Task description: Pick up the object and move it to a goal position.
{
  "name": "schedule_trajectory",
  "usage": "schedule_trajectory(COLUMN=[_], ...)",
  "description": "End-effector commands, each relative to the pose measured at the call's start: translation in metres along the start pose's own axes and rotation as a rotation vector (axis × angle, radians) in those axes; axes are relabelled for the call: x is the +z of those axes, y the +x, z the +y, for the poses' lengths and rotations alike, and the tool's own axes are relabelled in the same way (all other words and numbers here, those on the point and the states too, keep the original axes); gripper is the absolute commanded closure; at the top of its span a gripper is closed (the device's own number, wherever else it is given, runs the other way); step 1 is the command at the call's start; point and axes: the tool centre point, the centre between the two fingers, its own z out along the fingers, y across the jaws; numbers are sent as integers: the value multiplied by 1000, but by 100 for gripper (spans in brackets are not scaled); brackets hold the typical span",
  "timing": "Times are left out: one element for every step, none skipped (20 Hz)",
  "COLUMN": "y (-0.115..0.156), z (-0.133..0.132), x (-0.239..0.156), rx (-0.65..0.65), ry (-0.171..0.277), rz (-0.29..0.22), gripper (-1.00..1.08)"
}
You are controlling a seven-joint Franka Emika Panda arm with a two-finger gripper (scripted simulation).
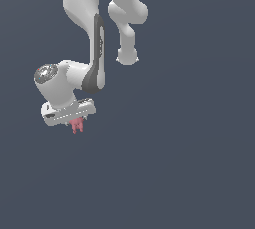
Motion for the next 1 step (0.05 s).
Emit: schedule_trajectory(y=[0], z=[2], x=[0], rx=[-1], ry=[0], rz=[0], gripper=[108])
